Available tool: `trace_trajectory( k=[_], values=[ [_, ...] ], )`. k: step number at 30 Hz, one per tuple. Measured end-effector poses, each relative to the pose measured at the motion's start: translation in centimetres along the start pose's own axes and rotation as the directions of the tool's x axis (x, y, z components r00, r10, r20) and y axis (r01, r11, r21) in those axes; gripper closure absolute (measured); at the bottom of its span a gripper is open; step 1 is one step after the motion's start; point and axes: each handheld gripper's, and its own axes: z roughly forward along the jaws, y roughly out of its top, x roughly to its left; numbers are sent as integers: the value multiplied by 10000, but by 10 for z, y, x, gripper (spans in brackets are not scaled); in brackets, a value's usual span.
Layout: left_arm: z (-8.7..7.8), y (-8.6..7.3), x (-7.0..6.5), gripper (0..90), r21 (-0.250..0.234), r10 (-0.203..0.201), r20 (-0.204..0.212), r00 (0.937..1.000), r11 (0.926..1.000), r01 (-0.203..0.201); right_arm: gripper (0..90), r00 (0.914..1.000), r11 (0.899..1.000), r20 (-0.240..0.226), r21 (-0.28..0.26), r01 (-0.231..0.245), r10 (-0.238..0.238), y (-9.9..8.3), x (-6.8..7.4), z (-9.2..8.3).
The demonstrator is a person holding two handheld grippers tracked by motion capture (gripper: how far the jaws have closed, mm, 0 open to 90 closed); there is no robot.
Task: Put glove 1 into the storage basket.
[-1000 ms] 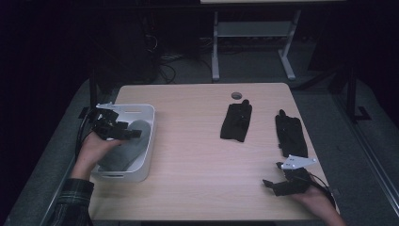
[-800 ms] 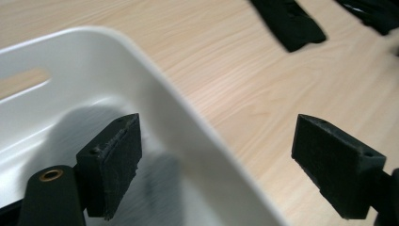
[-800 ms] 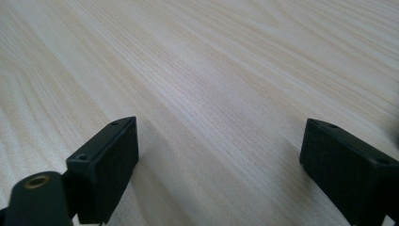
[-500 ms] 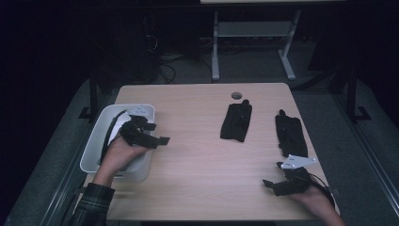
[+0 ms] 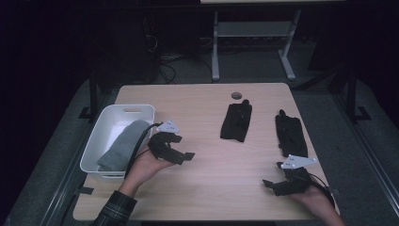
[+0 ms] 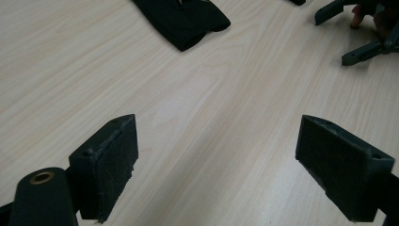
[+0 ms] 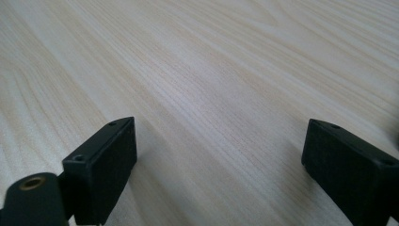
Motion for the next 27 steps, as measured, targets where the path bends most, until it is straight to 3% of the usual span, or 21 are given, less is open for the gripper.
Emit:
trace_trajectory(
  k=[5, 6, 8, 11, 13, 16, 18, 23, 26, 27],
  values=[
    [17, -17, -5, 128, 46, 158, -46, 9999, 9999, -158, 105, 10000, 10000, 3, 4, 7, -7, 0, 0, 0],
    [22, -24, -6, 128, 215, 392, -102, 9992, 9990, -389, 106, 10000, 10000, 5, 5, 1, -1, 0, 0, 0],
    [25, -27, -7, 128, 308, 478, -82, 9988, 9984, -475, 117, 10000, 10000, -17, 2, -43, 43, 0, 1, 0],
    [33, -40, -9, 125, 870, 607, -46, 9981, 9944, -601, 160, 10000, 9998, 9, 174, 19, -19, 3, 1, -1],
    [35, -44, -10, 124, 923, 458, 28, 9989, 9947, -459, 233, 9999, 9996, -111, 272, 33, -30, 5, 1, -2],
    [38, -54, -10, 124, 1285, 807, -83, 9967, 9886, -790, 314, 9999, 9996, -40, 245, 166, -165, 10, 1, -5],
    [39, -57, -9, 124, 1222, 784, -88, 9969, 9895, -767, 353, 9998, 9997, -8, 172, 182, -182, 11, 1, -6],
    [38, -66, -8, 124, 894, 905, 3, 9959, 9919, -901, 634, 9987, 10000, 508, -52, 69, -66, 28, -5, -13],
    [39, -69, -9, 124, 699, 1266, -136, 9919, 9896, -1254, 738, 9976, 9999, 688, -100, -35, 42, 32, -10, -15],
    [40, -71, -10, 123, 608, 1528, -270, 9879, 9867, -1510, 825, 9959, 9999, 891, -102, -129, 137, 36, -18, -16]
  ],
)
